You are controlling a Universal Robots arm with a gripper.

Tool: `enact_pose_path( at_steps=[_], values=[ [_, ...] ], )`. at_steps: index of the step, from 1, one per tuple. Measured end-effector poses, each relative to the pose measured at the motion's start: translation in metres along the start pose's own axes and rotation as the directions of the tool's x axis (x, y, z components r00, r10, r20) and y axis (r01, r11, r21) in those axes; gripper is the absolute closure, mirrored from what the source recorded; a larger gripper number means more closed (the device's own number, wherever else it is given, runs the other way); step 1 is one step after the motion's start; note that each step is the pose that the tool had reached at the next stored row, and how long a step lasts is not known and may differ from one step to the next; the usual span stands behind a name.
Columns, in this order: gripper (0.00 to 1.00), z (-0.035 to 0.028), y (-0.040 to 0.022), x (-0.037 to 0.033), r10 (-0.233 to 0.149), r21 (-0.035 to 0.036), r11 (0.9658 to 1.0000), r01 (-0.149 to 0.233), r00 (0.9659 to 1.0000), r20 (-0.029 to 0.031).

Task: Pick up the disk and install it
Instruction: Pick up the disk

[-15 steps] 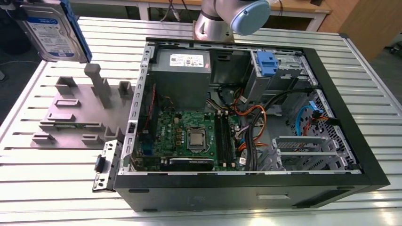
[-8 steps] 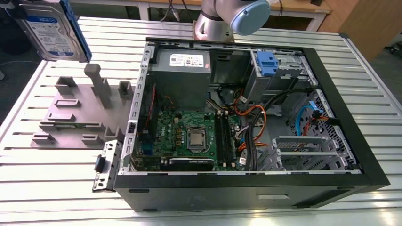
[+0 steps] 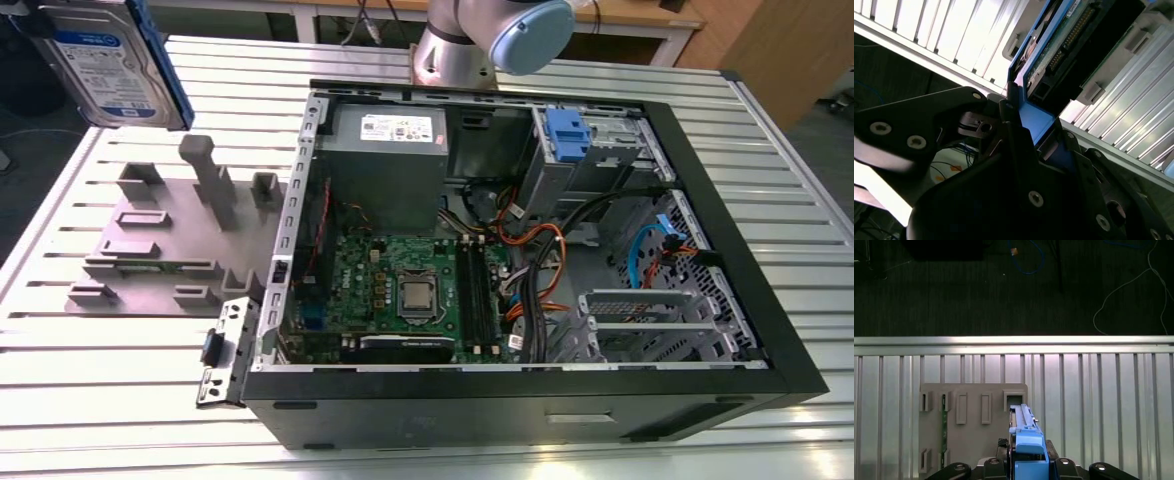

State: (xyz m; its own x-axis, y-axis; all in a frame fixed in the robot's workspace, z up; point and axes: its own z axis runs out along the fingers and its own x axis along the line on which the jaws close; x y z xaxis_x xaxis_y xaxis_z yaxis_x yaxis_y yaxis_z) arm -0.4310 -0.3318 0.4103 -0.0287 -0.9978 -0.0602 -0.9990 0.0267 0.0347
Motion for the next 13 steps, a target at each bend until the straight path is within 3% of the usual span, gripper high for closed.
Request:
enact_pose_path(
  at_steps=[13],
  values=[
    [0.64,-0.0043,0.0001,-0.0003,0.0,0.0001,1.0,0.0,1.0,0.0]
  ],
)
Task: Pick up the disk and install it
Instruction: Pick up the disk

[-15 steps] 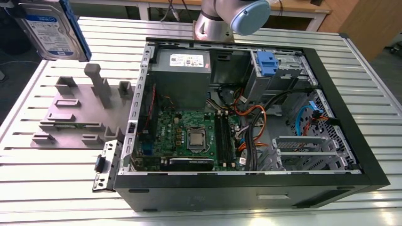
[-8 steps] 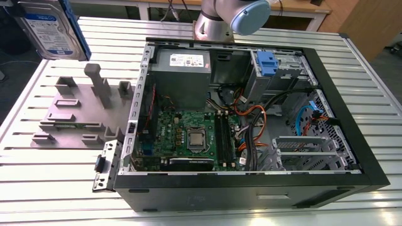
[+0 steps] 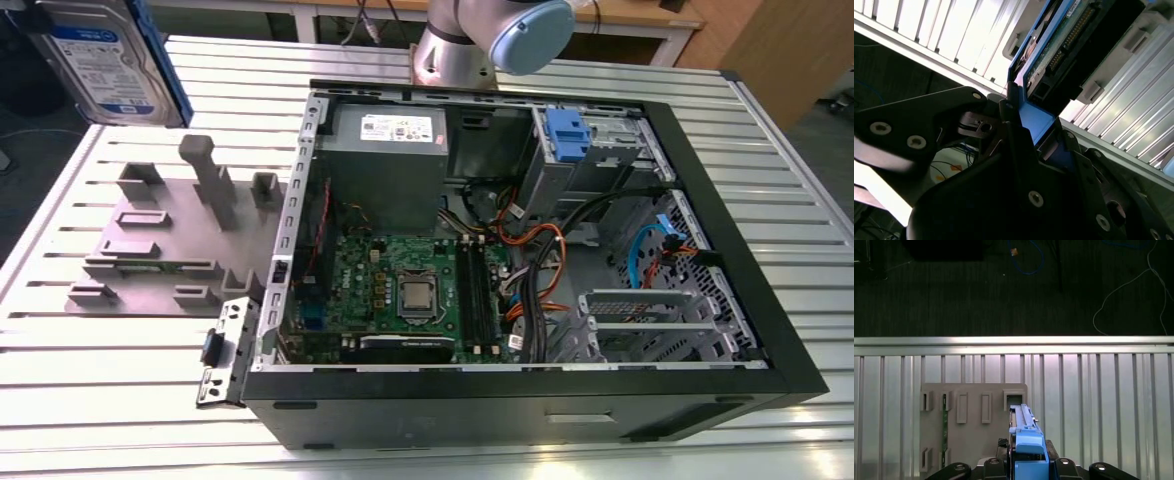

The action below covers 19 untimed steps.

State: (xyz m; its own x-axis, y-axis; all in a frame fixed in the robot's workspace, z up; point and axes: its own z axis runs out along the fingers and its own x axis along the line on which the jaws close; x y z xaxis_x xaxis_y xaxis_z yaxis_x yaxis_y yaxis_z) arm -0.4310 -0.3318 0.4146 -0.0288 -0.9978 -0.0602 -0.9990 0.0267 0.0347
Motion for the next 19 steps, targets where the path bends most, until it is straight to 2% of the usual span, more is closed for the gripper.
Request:
enact_pose_path(
  at_steps=[19],
  values=[
    [0.64,-0.0084,0.0003,-0.0005,0.0,0.0,1.0,0.0,1.0,0.0]
  ],
)
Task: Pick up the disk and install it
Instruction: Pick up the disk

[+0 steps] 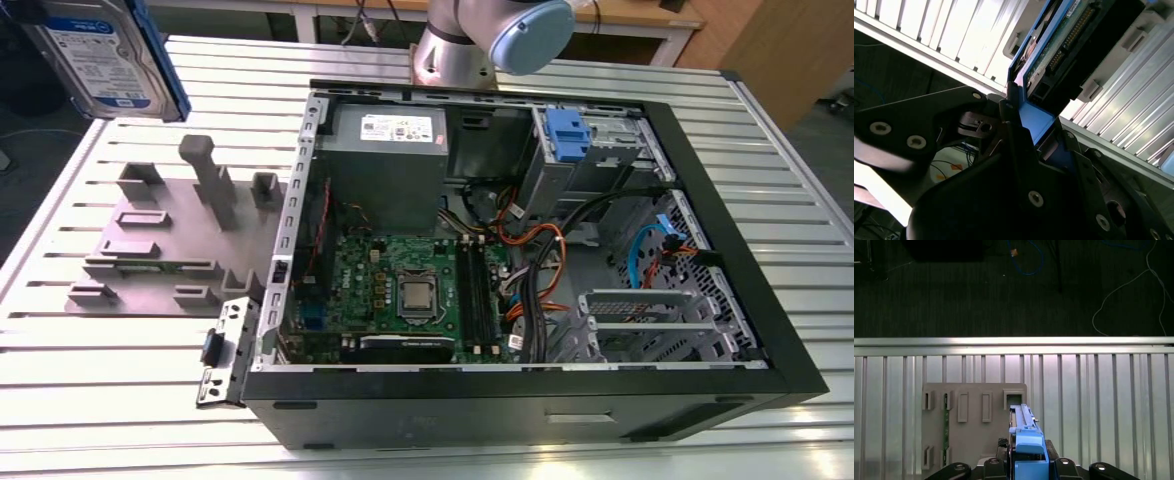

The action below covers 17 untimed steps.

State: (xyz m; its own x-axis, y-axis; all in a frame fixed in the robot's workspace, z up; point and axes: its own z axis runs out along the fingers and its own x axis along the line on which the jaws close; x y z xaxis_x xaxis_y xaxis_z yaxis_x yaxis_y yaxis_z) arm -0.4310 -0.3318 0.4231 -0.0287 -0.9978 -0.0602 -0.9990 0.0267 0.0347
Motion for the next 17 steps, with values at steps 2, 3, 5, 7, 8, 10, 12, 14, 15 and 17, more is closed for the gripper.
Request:
enact_pose_path(
  at_steps=[2,3,5,7,8,10,12,14,15,17],
  values=[
    [0.64,-0.0007,0.0,0.0,0.0,0.0,1.0,0.0,1.0,0.0],
    [0.64,-0.001,0.0,-0.0001,0.0,0.0,1.0,0.0,1.0,0.0],
    [0.64,-0.003,0.0001,-0.0002,0.0,-0.0001,1.0,0.0,1.0,0.0],
    [0.64,-0.0036,0.0001,-0.0002,0.0,0.0,1.0,0.0,1.0,0.0],
    [0.64,-0.0039,0.0001,-0.0002,0.0,0.0,1.0,0.0,1.0,0.0],
    [0.64,-0.0046,0.0002,-0.0003,0.0,0.0,1.0,0.0,1.0,0.0],
    [0.64,-0.0053,0.0002,-0.0003,0.0,0.0001,1.0,0.0,1.0,0.0],
    [0.64,-0.006,0.0002,-0.0004,0.0,0.0,1.0,0.0,1.0,0.0],
    [0.64,-0.0063,0.0002,-0.0004,0.0,0.0,1.0,0.0,1.0,0.0],
    [0.64,-0.007,0.0002,-0.0004,0.0,0.0,1.0,0.0,1.0,0.0]
  ],
)
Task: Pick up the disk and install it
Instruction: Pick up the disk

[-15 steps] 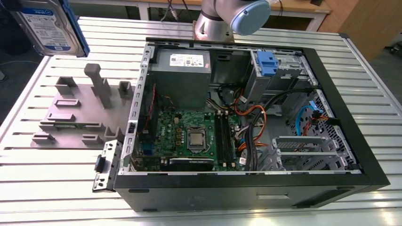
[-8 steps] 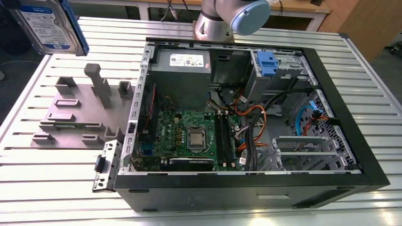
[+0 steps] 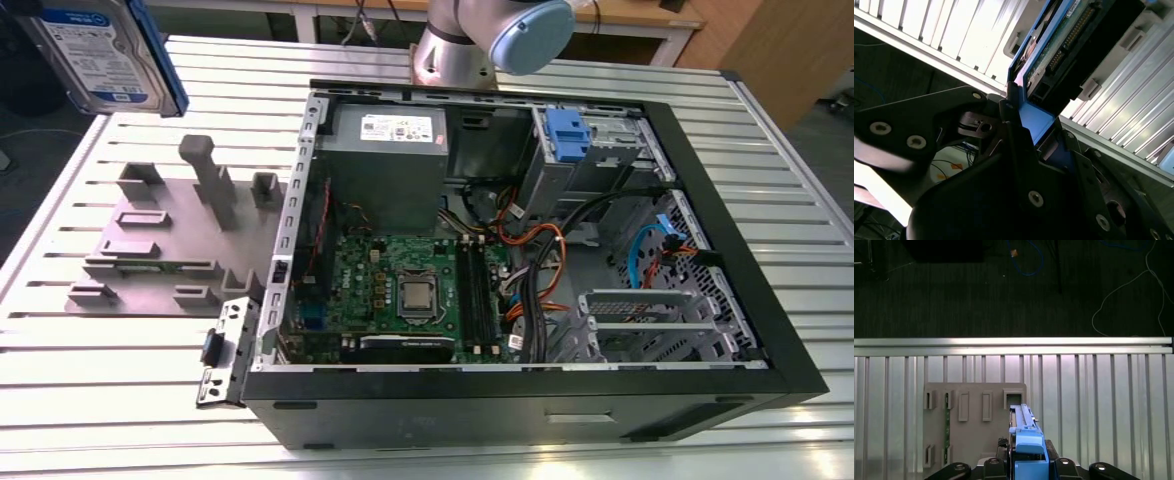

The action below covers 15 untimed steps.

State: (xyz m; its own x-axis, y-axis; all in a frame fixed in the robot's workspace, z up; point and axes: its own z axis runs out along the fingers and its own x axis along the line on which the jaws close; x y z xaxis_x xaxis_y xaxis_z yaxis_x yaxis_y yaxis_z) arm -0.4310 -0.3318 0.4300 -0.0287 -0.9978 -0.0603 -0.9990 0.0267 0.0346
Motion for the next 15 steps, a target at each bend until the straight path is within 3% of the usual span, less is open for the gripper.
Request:
enact_pose_path(
  at_steps=[15],
  values=[
    [0.64,-0.005,0.0002,-0.0003,0.0,0.0,1.0,0.0,1.0,0.0]
  ],
)
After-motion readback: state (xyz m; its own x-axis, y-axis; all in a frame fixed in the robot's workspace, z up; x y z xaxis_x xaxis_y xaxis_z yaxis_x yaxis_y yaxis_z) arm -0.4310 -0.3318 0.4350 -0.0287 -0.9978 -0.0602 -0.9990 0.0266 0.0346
